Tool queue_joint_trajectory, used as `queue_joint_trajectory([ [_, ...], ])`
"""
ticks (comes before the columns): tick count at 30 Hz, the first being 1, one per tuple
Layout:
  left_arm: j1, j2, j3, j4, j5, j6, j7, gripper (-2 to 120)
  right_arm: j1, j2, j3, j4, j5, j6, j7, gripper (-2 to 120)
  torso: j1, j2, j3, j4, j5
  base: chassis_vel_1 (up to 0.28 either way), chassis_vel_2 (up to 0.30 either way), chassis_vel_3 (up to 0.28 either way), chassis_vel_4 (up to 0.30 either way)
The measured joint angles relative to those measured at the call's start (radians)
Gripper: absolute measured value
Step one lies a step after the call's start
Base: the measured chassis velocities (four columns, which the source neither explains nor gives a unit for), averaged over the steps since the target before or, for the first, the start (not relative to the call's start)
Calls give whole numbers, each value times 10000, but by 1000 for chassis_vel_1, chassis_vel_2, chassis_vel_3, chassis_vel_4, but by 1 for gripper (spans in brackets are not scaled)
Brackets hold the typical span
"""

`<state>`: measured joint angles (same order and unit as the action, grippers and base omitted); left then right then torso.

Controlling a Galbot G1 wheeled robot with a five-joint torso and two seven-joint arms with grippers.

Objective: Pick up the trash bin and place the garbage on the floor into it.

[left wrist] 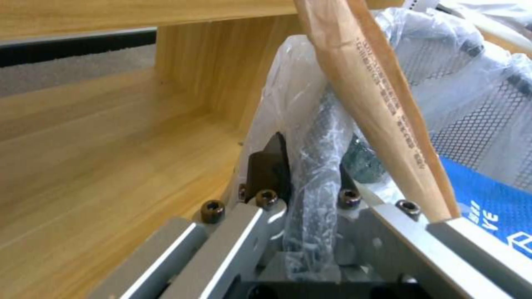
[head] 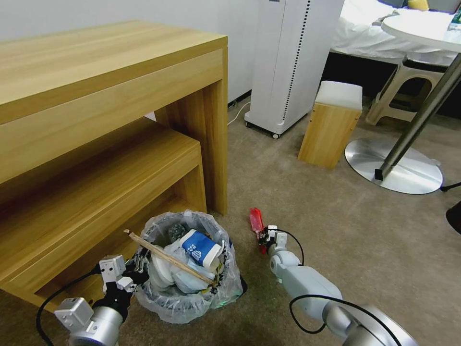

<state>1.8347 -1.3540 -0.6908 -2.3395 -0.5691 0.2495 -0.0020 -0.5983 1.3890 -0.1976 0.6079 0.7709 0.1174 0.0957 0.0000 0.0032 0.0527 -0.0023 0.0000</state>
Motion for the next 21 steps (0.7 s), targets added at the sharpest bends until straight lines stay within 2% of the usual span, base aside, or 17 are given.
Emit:
queue_joint_trajectory([
  [3,-113,60,-53,121,-49,0,-23,2,-253,-244,-30,601,64,84,-1,0,1,0,-1,-1,1,0,0,0,0],
  [5,-254,139,-88,365,-97,-1,-43,2,-772,-810,-53,1940,284,208,41,0,0,0,0,0,0,0,0,0,0],
  [6,-254,139,-88,365,-97,-1,-43,2,-772,-810,-53,1940,284,208,41,0,0,0,0,0,0,0,0,0,0],
  [9,-396,184,-97,615,-106,-1,-56,2,-1442,-1660,-56,3571,486,313,39,0,0,0,0,2,6,0,0,0,0],
  [10,-396,184,-97,615,-106,-1,-56,2,-1442,-1660,-56,3571,486,313,39,0,0,0,0,2,6,0,0,0,0],
  [13,-534,250,-79,965,-105,-3,-60,2,-2325,-3188,54,5672,712,464,233,0,0,0,0,-6,2,0,0,0,0],
  [14,-534,250,-79,965,-105,-3,-60,2,-2325,-3188,54,5672,712,464,233,0,0,0,0,-6,2,0,0,0,0],
  [16,-621,275,-34,1173,-90,-16,-56,2,-2795,-4016,216,7195,796,540,353,0,0,1,0,-7,0,0,0,0,0],
  [17,-621,275,-34,1173,-90,-16,-56,2,-2795,-4016,216,7195,796,540,353,0,0,1,0,-7,0,0,0,0,0],
  [18,-666,276,-18,1288,-56,-22,-55,2,-3046,-4424,350,8094,848,572,413,0,0,2,0,-1,2,0,0,0,0],
  [20,-682,274,-6,1344,-36,-25,-57,2,-3144,-4605,417,8520,887,578,441,0,0,3,0,-1,1,0,0,0,0],
  [21,-690,266,7,1401,-13,-26,-58,2,-3276,-4913,495,9292,970,583,510,0,0,3,-1,1,2,0,0,0,0],
])
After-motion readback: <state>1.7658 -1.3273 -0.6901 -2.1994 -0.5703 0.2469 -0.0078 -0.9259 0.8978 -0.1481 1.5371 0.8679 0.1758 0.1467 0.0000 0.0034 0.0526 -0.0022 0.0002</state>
